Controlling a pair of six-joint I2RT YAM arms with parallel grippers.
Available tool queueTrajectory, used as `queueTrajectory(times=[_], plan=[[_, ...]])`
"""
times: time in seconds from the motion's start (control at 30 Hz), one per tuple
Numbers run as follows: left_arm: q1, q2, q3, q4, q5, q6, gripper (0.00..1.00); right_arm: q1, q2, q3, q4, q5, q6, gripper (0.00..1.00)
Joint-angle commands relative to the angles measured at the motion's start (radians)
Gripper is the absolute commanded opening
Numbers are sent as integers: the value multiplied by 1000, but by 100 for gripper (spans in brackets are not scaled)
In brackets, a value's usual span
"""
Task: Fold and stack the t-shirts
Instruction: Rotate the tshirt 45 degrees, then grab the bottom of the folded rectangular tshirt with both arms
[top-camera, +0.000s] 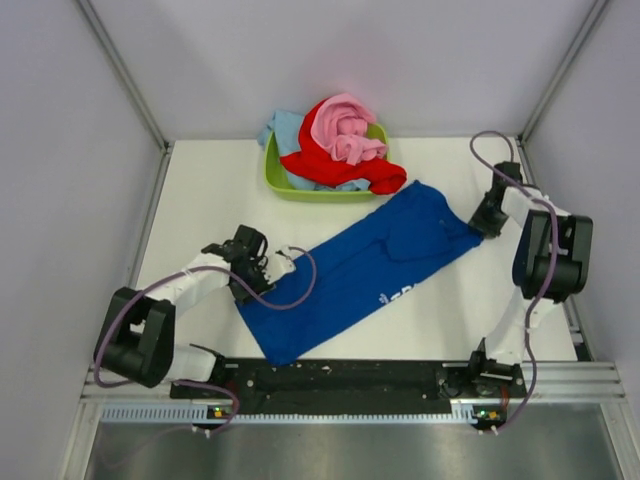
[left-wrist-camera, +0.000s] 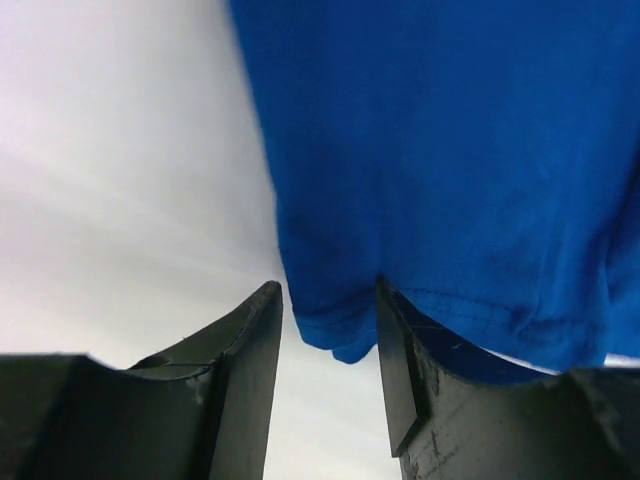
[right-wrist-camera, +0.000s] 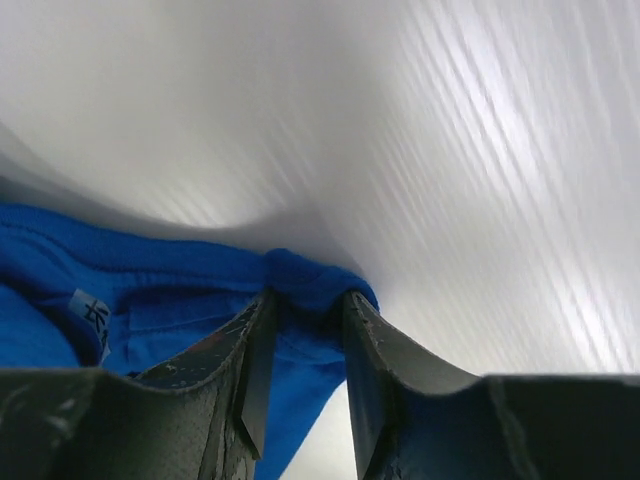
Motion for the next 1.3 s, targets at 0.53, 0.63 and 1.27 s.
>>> queueTrajectory(times=[0.53, 0.63, 1.27], plan=[[-114, -269, 71, -282, 388, 271, 64, 496, -512, -32, 321, -403, -577, 63], [-113, -272, 25, -227, 437, 385, 64, 760, -641, -241, 348, -632, -805, 64], [-114, -220, -189, -51, 348, 536, 63, 1518, -300, -432, 559, -509, -1200, 63]])
